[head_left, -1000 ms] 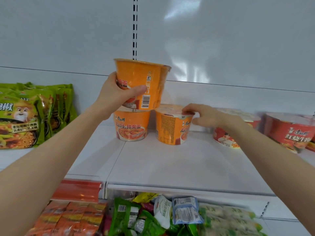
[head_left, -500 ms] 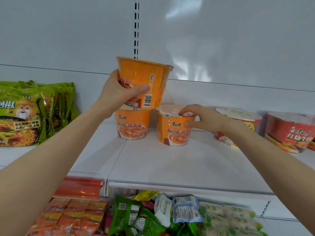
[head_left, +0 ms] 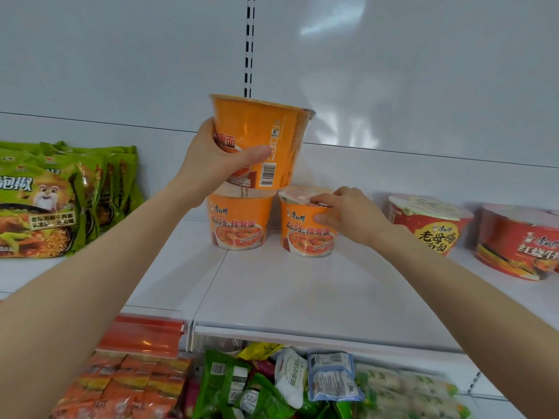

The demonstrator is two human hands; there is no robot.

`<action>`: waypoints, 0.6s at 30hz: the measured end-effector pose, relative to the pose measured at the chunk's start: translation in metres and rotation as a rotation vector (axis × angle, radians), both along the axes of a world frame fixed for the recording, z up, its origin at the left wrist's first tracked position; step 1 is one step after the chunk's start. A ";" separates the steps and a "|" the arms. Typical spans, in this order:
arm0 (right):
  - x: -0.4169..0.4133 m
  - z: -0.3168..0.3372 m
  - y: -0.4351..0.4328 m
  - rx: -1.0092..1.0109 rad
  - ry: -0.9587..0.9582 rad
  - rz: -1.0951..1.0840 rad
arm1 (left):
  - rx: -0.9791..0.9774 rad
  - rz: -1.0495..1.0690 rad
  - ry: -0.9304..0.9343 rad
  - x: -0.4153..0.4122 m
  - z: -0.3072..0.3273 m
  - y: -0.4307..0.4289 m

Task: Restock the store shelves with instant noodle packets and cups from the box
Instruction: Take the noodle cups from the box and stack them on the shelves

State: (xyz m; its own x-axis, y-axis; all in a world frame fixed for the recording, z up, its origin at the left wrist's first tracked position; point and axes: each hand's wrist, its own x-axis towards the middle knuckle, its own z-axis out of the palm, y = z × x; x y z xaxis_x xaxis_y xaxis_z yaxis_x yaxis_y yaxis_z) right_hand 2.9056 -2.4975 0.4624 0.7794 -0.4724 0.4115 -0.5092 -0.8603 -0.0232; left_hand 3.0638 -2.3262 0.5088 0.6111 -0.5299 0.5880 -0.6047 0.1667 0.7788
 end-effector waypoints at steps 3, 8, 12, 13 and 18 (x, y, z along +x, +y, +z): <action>0.001 0.002 -0.001 0.053 -0.016 0.019 | -0.012 -0.006 0.013 0.001 0.001 0.004; -0.001 0.008 -0.003 0.231 -0.013 0.118 | -0.008 -0.006 0.009 0.000 0.002 0.006; -0.001 0.010 -0.004 0.196 0.014 0.104 | -0.001 -0.009 0.011 -0.002 0.001 0.005; -0.001 0.010 -0.004 0.198 0.015 0.103 | 0.001 -0.013 0.015 -0.002 0.000 0.005; -0.001 0.009 -0.005 0.229 0.014 0.136 | 0.003 -0.019 0.012 -0.004 -0.002 0.003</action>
